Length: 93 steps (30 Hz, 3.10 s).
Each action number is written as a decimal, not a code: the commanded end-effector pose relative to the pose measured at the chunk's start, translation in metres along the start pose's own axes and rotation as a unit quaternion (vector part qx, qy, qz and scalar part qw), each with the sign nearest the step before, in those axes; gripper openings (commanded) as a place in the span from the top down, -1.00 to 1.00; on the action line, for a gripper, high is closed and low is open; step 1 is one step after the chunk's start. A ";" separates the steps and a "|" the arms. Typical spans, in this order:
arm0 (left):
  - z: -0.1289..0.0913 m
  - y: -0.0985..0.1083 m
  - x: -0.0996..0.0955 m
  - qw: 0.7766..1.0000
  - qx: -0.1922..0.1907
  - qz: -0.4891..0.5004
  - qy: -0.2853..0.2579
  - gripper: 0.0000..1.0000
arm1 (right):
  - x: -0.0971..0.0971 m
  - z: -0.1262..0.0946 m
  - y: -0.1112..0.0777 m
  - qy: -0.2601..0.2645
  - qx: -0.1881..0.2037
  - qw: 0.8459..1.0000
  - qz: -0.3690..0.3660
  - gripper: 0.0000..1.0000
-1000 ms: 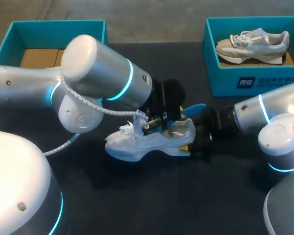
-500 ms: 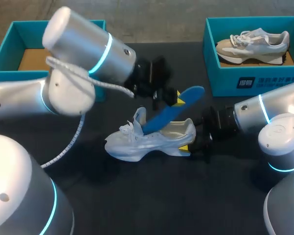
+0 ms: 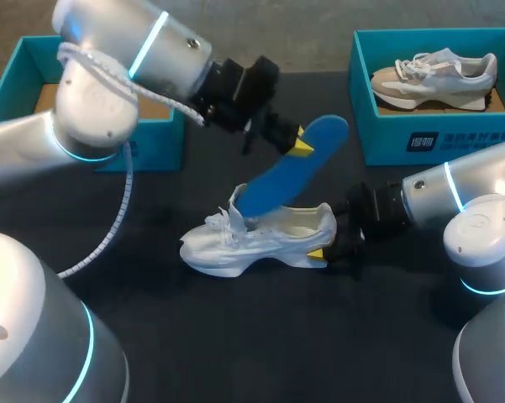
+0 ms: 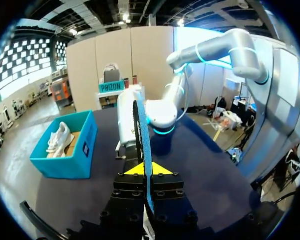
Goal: Take the shoe out of the shoebox, open the shoe tongue, remove and reinsert the insole, then place the shoe into the shoebox
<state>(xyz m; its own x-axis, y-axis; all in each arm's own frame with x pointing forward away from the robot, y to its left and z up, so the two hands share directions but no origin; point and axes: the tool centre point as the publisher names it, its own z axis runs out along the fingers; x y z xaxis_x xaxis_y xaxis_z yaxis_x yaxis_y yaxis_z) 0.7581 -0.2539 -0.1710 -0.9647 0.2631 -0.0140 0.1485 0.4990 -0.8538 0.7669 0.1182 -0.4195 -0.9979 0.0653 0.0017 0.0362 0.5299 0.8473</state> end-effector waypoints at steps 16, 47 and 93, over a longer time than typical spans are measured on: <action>-0.028 -0.034 0.010 0.999 0.031 0.039 -0.001 1.00 | -0.002 0.002 -0.002 0.000 0.003 1.000 0.001 1.00; -0.064 -0.080 0.051 0.978 0.178 -0.102 -0.035 1.00 | -0.002 0.002 -0.002 0.000 0.003 1.000 0.001 1.00; -0.125 -0.161 0.152 0.849 0.374 -0.364 0.078 1.00 | -0.002 0.002 -0.002 0.000 0.003 1.000 0.001 1.00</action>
<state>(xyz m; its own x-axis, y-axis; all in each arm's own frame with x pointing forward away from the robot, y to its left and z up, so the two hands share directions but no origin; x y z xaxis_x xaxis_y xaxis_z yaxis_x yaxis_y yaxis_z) 0.6181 -0.1904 0.0326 -0.6949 0.2450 0.6761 -0.7082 -0.0697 -0.7026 0.7670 0.1183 -0.4197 -0.9979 0.0655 0.0018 0.0363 0.5299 0.8473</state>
